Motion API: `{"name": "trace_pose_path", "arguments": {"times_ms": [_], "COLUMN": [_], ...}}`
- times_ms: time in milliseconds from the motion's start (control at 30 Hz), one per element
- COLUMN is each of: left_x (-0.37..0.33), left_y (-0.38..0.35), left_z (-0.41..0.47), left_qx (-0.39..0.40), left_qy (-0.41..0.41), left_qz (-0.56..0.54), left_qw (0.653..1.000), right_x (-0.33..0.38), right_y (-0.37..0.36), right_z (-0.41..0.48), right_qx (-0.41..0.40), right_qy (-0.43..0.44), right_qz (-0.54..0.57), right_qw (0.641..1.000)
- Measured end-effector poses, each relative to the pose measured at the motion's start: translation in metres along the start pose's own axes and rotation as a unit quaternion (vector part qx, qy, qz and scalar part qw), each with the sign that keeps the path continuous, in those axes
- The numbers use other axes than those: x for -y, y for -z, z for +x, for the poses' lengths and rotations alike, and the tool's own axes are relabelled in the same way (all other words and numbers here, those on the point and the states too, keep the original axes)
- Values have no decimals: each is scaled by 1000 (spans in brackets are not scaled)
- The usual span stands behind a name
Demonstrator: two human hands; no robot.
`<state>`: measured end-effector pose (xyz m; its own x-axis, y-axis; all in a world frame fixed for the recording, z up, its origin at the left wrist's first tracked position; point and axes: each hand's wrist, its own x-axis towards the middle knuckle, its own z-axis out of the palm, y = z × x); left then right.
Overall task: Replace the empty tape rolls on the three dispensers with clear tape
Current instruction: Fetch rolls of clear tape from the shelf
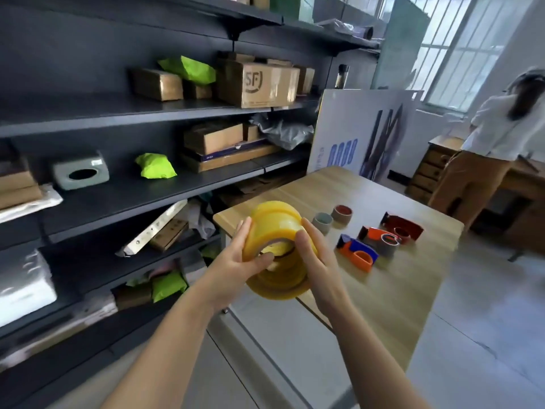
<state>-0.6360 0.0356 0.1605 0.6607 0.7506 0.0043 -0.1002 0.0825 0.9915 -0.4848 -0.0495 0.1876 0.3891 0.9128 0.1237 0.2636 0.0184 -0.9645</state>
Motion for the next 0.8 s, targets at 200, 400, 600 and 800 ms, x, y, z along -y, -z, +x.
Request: {"name": "trace_pose_path", "arguments": {"times_ms": [200,400,600,800], "left_x": [29,46,74,112], "left_y": [-98,-156,-183,-188], "left_z": [32,64,109,156], "left_qx": [33,57,38,-12], "left_qy": [52,108,157,241], "left_qz": [-41,-61,-88,-125], "left_qw": [997,991,983,962], "right_x": [-41,-63,-107,-158], "right_y": [97,158,188,202], "right_z": [-2,6,44,97], "right_qx": [-14,10,40,118], "right_qy": [-41,-85,-199,-293], "right_qz": [-43,-46,-64,-78], "right_qw": [998,995,977,946]}}
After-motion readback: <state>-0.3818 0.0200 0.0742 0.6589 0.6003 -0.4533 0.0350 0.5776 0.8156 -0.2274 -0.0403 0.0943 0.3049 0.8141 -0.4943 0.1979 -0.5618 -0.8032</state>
